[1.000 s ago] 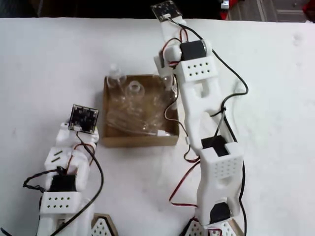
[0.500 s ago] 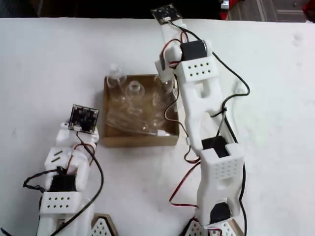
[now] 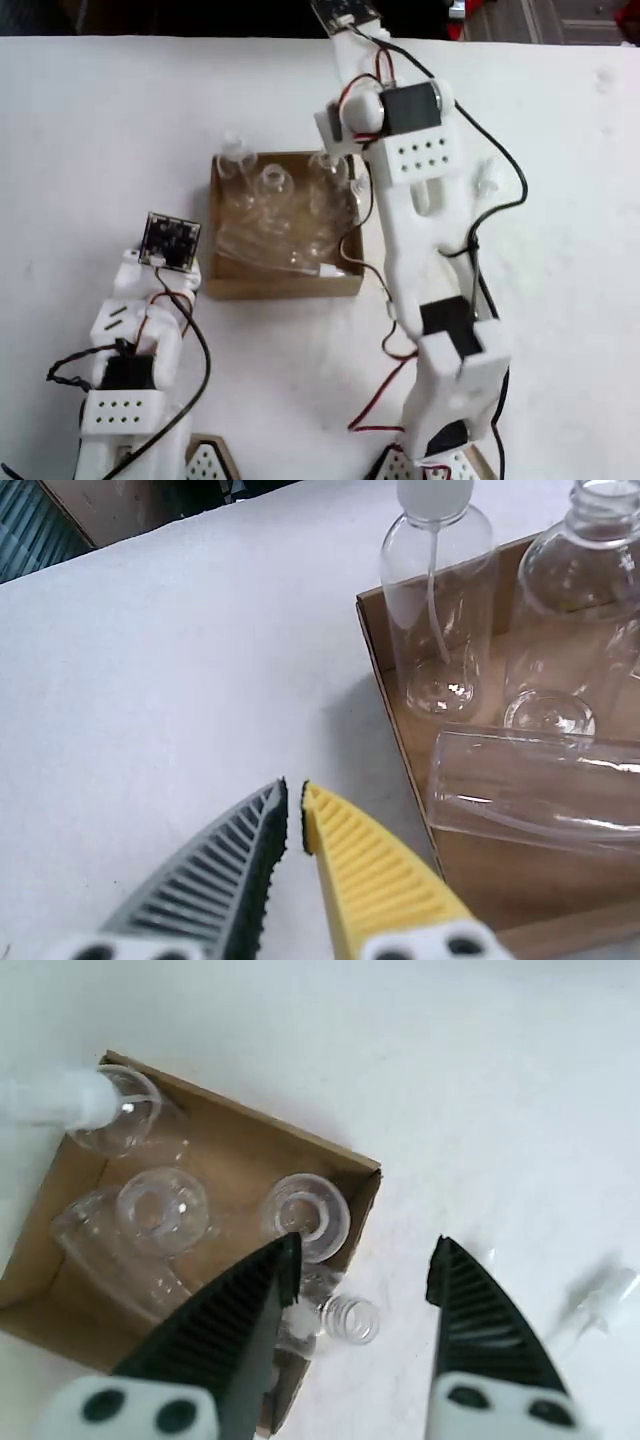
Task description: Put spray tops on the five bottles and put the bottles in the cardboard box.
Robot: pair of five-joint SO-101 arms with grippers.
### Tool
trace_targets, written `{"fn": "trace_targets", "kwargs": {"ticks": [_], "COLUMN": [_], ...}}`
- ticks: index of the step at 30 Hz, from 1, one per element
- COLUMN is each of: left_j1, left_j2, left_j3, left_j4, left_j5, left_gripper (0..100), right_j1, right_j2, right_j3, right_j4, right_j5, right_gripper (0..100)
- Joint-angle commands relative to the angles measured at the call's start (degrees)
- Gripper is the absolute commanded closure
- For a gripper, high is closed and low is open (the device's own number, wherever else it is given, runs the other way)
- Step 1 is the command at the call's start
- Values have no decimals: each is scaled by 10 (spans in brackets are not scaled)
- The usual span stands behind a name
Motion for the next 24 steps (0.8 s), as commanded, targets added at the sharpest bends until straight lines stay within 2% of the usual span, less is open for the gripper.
{"fn": "trace_targets", "kwargs": {"ticks": [1,7,11,13,17,22,24], "left_j1": [-7,-7,-10,-37,-91,-95,-95], "left_j2": [-8,-8,-8,-8,-8,-8,-8], "left_j3": [-11,-12,-14,-18,-32,-33,-33], "left_j4": [-16,-16,-16,-16,-15,-11,-11], "left_j5": [-2,-2,-2,10,107,109,109], "left_gripper": [968,968,968,968,969,967,965], "right_j1": [-43,-98,-160,-179,-183,-175,-175], "right_j2": [-45,-58,-115,-153,-246,-330,-341], "right_j3": [-13,62,171,246,423,643,689], "right_j4": [50,53,49,22,-94,-310,-364], "right_j5": [7,8,8,6,4,7,13], "right_gripper": [811,812,812,812,812,812,809]}}
